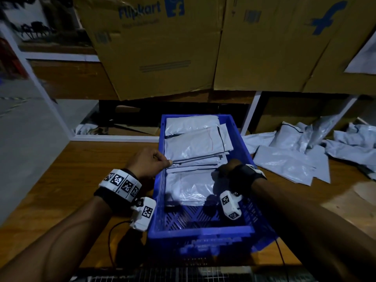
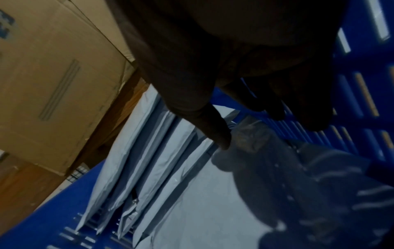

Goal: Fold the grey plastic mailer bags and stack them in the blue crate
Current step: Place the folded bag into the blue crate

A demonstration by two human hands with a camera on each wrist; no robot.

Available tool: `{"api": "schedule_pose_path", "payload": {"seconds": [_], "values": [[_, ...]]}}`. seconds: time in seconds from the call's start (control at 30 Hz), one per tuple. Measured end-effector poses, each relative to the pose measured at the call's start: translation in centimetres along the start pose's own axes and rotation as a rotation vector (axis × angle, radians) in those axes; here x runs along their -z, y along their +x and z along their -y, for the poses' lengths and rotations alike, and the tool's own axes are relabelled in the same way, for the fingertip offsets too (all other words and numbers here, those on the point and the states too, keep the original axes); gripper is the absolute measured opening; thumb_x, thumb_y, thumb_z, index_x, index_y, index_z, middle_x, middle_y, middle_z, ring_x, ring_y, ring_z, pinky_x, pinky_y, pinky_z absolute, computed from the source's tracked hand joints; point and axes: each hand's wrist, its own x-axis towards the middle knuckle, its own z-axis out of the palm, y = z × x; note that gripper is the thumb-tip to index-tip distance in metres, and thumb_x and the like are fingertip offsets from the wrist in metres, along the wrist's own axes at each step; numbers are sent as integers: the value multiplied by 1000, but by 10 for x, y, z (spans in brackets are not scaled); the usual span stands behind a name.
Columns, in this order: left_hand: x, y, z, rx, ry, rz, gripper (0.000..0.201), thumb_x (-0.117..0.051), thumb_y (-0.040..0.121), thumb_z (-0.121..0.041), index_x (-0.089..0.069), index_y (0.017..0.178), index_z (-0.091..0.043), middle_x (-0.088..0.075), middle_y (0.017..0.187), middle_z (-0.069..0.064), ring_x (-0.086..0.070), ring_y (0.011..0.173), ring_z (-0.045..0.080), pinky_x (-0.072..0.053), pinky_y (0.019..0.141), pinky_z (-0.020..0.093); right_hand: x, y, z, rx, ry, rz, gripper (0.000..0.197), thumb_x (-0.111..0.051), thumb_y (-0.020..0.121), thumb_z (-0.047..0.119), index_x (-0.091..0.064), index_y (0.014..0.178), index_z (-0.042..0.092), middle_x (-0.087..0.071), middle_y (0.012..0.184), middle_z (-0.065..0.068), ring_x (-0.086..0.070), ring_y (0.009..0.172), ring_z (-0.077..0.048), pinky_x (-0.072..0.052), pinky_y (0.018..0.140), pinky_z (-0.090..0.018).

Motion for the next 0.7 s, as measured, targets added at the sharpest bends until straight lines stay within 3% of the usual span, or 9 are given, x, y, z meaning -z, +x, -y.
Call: {"api": "schedule_pose_path", "payload": {"seconds": [0.13,0.2,0.27,0.33,0.37,0.4,0.5,0.63,0.7], "values": [[2,-10,-6,-28,68,4,27,-82,84,-41,-73,76,-17,-64,64,-3,-58,60,14,-41,59,27,14,-23,6,79,-28,-28,26,-84,76,25,-69,83,6,-71,92,-14,-71,92,-31,-54,69,-36],[7,-22,-14,-48,121,-9,30,-81,83,-46,-72,81,-18,-65,68,-4,-59,62,12,-39,57,26,27,-37,4,110,-44,-33,28,-84,81,26,-63,80,8,-66,84,-9,-65,81,-25,-48,61,-25],[12,-37,-25,-97,171,-66,31,-80,82,-51,-70,85,-22,-67,68,-6,-62,63,9,-41,57,27,45,-58,2,163,-19,-67,32,-85,82,28,-64,77,5,-66,79,-9,-62,73,-23,-50,57,-22],[15,-56,-43,-168,171,-125,29,-80,81,-52,-70,84,-24,-67,63,-8,-63,60,4,-46,58,28,63,-71,-3,212,89,-72,37,-88,79,31,-73,86,-2,-75,88,-18,-72,81,-33,-63,74,-39],[14,-66,-56,-200,149,-129,27,-81,81,-50,-70,83,-25,-67,61,-10,-63,57,1,-46,57,27,71,-78,-7,223,157,-65,38,-87,80,32,-75,90,-2,-77,90,-19,-75,84,-36,-64,76,-48],[12,-77,-70,-229,116,-116,25,-81,81,-47,-71,82,-25,-68,61,-11,-63,55,1,-46,54,24,79,-86,-11,226,224,-55,37,-86,82,33,-76,92,-1,-77,90,-18,-75,82,-37,-64,73,-50],[-4,-105,-109,-296,27,-60,20,-81,82,-41,-73,83,-23,-70,64,-6,-63,51,4,-42,49,15,99,-107,-32,234,352,-21,33,-79,89,35,-75,98,3,-78,88,-7,-72,70,-27,-58,59,-32],[-60,-127,-145,-300,-109,-7,18,-81,83,-37,-76,84,-20,-74,71,2,-70,58,21,-57,55,34,123,-120,-88,238,417,29,29,-73,94,31,-74,104,3,-77,102,-13,-67,72,-24,-52,62,-30],[-104,-134,-164,-309,-163,12,18,-80,84,-36,-76,84,-18,-74,72,3,-71,59,24,-59,56,37,140,-125,-129,239,433,33,28,-72,95,30,-73,102,3,-77,102,-12,-66,72,-23,-51,63,-31]]}}
